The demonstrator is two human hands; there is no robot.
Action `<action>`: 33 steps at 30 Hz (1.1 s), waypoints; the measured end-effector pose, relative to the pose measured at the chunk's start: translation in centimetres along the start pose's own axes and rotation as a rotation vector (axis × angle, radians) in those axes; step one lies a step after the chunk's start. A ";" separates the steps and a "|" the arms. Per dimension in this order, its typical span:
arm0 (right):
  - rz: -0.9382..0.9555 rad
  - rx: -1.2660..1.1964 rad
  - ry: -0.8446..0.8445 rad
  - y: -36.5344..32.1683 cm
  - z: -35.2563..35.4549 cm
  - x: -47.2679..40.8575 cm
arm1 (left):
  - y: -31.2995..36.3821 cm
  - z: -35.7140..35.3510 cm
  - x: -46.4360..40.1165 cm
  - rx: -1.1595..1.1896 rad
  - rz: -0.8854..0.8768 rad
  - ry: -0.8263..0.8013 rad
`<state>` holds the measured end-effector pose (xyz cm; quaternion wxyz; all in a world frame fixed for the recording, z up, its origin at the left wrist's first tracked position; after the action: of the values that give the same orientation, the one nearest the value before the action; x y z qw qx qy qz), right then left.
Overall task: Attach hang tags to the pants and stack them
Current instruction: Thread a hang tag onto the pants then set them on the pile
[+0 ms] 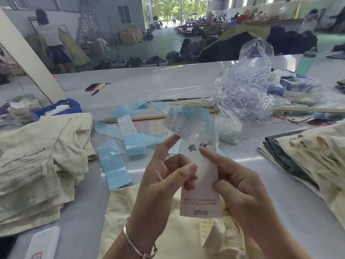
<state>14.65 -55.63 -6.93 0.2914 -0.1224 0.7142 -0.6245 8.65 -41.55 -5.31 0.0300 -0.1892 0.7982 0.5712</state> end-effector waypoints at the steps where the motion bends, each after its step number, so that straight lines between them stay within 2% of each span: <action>1: -0.032 -0.046 0.025 0.2 0.2 0.0 | 0.1 0.2 -0.1 0.017 0.003 0.007; 6: -0.195 -0.163 0.123 0.9 1.7 -0.3 | 0.7 0.7 -0.9 0.105 -0.024 0.116; 11: -0.315 -0.218 0.043 1.2 2.5 -0.7 | 1.0 0.2 -1.2 -0.017 0.010 0.114; 14: -0.280 -0.227 0.004 0.9 2.3 -1.0 | 1.0 -0.2 -1.1 -0.091 0.024 0.073; 19: -0.201 -0.242 0.004 0.9 1.8 -1.2 | 0.5 -0.7 -1.1 -0.201 0.058 0.095; 25: -0.169 -0.240 -0.037 1.0 1.7 -1.1 | 0.4 -1.6 -0.9 -0.192 0.054 0.089; 33: -0.117 -0.206 -0.037 0.8 1.7 -0.9 | -0.5 -1.5 -0.9 -0.357 0.073 0.134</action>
<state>16.52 -56.38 -7.54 0.2537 -0.2047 0.7607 -0.5613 9.90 -42.82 -4.99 -0.0781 -0.2002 0.6906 0.6906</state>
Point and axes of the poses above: each hand's wrist, its own x-axis away from the middle knuckle, its own z-axis out of the back of the hand, y = z × x, the point moved 2 cm from there along -x, towards the middle knuckle
